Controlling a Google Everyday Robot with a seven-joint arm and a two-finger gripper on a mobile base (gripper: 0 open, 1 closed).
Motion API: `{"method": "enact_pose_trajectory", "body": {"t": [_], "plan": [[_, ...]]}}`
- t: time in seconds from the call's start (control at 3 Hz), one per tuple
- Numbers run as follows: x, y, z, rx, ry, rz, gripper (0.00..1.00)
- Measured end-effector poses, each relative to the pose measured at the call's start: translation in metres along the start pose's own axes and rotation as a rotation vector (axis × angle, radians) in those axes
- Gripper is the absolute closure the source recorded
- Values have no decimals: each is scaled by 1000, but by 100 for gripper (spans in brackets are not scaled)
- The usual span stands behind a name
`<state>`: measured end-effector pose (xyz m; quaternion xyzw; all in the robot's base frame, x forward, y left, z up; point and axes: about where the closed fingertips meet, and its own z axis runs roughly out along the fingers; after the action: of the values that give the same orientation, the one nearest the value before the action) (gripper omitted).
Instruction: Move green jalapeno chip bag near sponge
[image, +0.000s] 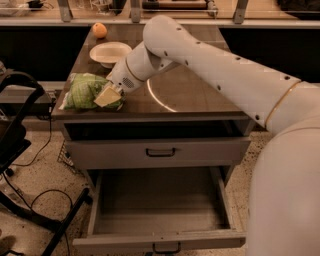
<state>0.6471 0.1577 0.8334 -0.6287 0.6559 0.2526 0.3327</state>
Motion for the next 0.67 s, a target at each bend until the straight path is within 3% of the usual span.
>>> {"method": "enact_pose_trajectory", "body": {"t": [0.67], "plan": [[0,0,0,0,0,0,100]]}}
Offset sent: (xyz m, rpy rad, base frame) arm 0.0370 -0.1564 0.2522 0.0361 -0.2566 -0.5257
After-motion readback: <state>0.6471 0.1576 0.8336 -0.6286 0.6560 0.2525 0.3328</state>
